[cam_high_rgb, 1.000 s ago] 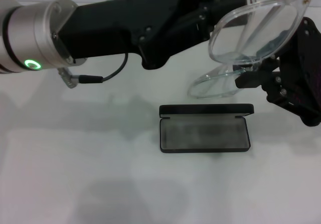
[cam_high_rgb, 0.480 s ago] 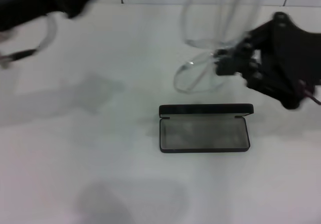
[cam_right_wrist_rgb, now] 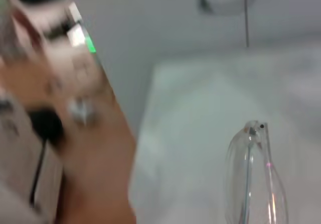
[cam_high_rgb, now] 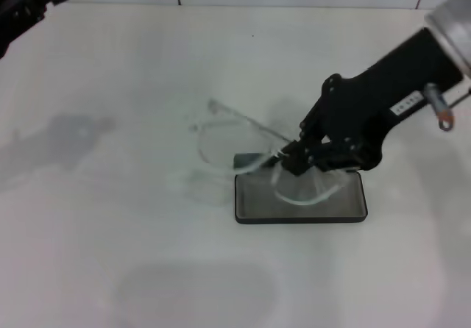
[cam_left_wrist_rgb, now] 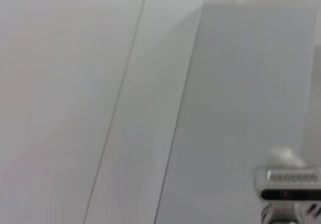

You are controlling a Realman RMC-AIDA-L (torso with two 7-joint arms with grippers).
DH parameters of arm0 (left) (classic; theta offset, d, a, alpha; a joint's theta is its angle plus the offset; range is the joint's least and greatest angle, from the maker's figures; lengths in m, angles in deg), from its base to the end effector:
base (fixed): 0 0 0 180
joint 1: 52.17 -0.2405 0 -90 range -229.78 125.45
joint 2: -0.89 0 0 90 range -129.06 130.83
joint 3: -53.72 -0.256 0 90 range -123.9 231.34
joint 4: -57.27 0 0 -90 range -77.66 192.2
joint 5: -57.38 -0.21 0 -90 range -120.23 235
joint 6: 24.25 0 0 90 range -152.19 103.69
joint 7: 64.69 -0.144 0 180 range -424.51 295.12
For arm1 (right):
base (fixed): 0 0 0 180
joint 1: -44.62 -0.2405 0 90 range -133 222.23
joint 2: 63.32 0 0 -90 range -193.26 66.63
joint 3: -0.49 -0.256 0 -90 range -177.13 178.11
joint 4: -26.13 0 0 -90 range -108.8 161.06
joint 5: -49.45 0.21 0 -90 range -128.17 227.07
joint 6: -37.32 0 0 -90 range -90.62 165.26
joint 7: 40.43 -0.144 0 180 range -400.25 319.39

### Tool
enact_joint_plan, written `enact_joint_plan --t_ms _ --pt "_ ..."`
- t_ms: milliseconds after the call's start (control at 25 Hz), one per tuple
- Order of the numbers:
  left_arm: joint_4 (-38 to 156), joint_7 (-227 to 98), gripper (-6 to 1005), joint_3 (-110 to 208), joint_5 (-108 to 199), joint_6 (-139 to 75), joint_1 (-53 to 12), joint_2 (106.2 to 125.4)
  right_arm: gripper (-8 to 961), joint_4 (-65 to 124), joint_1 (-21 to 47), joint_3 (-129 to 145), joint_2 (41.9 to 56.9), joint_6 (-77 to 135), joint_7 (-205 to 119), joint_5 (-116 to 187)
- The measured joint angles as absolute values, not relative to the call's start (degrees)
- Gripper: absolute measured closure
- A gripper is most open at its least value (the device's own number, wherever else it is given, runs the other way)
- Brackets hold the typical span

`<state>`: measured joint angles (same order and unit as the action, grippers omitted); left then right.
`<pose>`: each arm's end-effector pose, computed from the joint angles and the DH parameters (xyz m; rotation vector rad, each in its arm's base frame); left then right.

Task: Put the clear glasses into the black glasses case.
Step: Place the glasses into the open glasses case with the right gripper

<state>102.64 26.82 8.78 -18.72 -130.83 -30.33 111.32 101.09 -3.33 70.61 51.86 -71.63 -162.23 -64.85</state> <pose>-0.2346 0.3054 0.1245 -2.4925 -0.4709 -1.3859 0.0630 0.3338 0.0289 2.9677 -0.1245 -0.0231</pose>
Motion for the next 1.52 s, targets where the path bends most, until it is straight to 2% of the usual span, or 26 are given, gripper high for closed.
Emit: enact_joint_plan --t_ms 200,280,560,880,920,1080,1520 --pt "102.8 26.6 966 9.9 -23.0 -130.8 -30.7 111.19 899 101.5 -13.1 76.5 52.37 -75.6 -172.1 -76.2" --pt "102.9 26.4 966 9.9 -25.7 -130.9 -30.9 110.59 899 101.3 -15.9 81.2 52.58 -75.6 -174.9 -79.5" --pt "104.2 25.8 966 9.7 -31.2 -133.6 -33.5 108.87 899 99.4 -21.1 96.2 52.87 -70.1 -180.7 -84.0" --pt "104.3 23.1 966 9.5 -36.1 -138.7 -34.8 110.36 898 93.9 -23.0 104.1 52.87 -63.1 -181.7 -83.9" --pt "104.1 22.7 966 9.3 -37.8 -139.2 -34.8 111.37 898 93.6 -23.1 104.6 52.87 -62.5 -181.7 -83.8" --pt "103.9 22.2 966 7.3 -38.7 -139.8 -34.5 112.14 898 91.2 -23.9 107.4 52.87 -60.7 -181.6 -83.6" --pt "104.1 21.5 966 -1.6 -39.1 -139.8 -32.4 112.42 898 88.4 -24.1 111.2 52.87 -58.1 -181.1 -82.4"
